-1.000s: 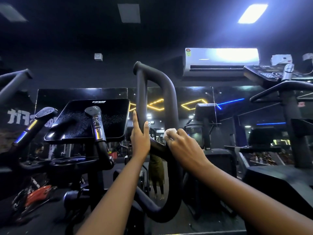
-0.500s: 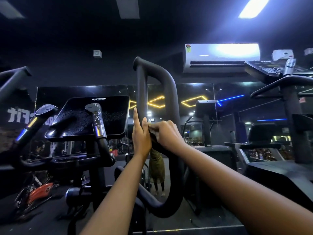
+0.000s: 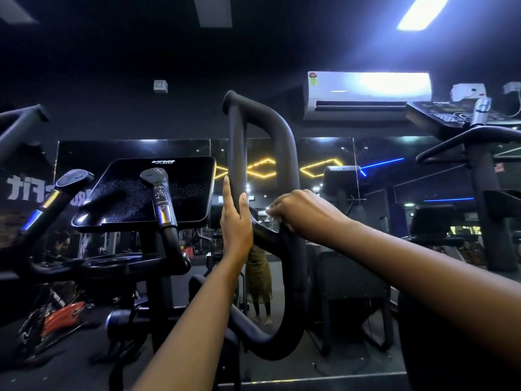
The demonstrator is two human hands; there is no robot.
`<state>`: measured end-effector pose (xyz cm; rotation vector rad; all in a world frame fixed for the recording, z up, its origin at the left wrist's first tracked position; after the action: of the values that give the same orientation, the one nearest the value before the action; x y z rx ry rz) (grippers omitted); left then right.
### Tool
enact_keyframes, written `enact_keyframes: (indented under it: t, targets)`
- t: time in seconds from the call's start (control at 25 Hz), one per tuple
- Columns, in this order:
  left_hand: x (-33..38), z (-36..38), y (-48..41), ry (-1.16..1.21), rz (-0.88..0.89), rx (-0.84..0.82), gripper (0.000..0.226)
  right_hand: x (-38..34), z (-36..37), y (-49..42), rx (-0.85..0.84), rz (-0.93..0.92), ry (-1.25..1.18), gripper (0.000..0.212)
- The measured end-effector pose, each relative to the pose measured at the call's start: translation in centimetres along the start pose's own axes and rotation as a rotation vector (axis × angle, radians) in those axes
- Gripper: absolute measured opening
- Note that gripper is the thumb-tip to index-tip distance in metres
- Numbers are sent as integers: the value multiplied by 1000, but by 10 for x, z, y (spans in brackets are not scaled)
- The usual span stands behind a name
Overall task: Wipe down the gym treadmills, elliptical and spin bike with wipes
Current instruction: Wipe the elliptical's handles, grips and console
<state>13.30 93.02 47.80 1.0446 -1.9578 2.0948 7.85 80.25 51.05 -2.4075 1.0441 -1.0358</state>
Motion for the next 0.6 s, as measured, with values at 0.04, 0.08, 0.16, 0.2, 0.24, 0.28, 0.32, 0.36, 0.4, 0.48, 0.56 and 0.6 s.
enact_keyframes:
  t: [0.04, 0.08, 0.16, 0.2, 0.24, 0.28, 0.32, 0.36, 0.4, 0.48, 0.56, 0.6]
  targets:
    - [1, 0, 0, 2, -4, 1, 53, -2, 3, -1, 18, 17, -5, 30]
    - [1, 0, 0, 1, -5, 1, 53, -8, 10, -2, 22, 24, -6, 29]
    - [2, -1, 0, -6, -8, -6, 54, -22, 28, 4, 47, 42, -26, 25]
    - [3, -1, 2, -6, -10, -16, 54, -26, 35, 9, 84, 58, -50, 23]
    - [3, -1, 4, -1, -10, -27, 55, -28, 40, 13, 117, 70, -78, 22]
    - [4, 0, 6, 6, -16, -39, 56, -28, 42, 18, 142, 69, -102, 20]
    - [5, 0, 10, 4, -27, -55, 57, -28, 43, 23, 157, 58, -132, 19]
    - [5, 0, 13, -7, -48, -75, 59, -27, 41, 27, 168, 43, -180, 20]
    - [4, 0, 16, -14, -73, -93, 60, -27, 38, 32, 174, 36, -252, 20]
    - [-1, -5, 24, -35, -128, -114, 59, -29, 30, 43, 230, 43, -416, 22]
    - [-10, -15, 38, -26, -185, -115, 56, -36, 23, 52, 300, 48, -538, 26]
    - [-15, -21, 47, 2, -207, -101, 55, -41, 21, 55, 312, 39, -582, 28]
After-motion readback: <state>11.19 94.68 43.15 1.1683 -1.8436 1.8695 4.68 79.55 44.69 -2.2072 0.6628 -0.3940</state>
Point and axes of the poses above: each hand's wrist, its own y-axis away from the middle knuckle, its own z-axis out of the palm, x = y × z, the point moved 4 cm from there along -y, towards the middle knuckle, and after that the axes turned 10 degrees about -x, right-handed, at the moved point
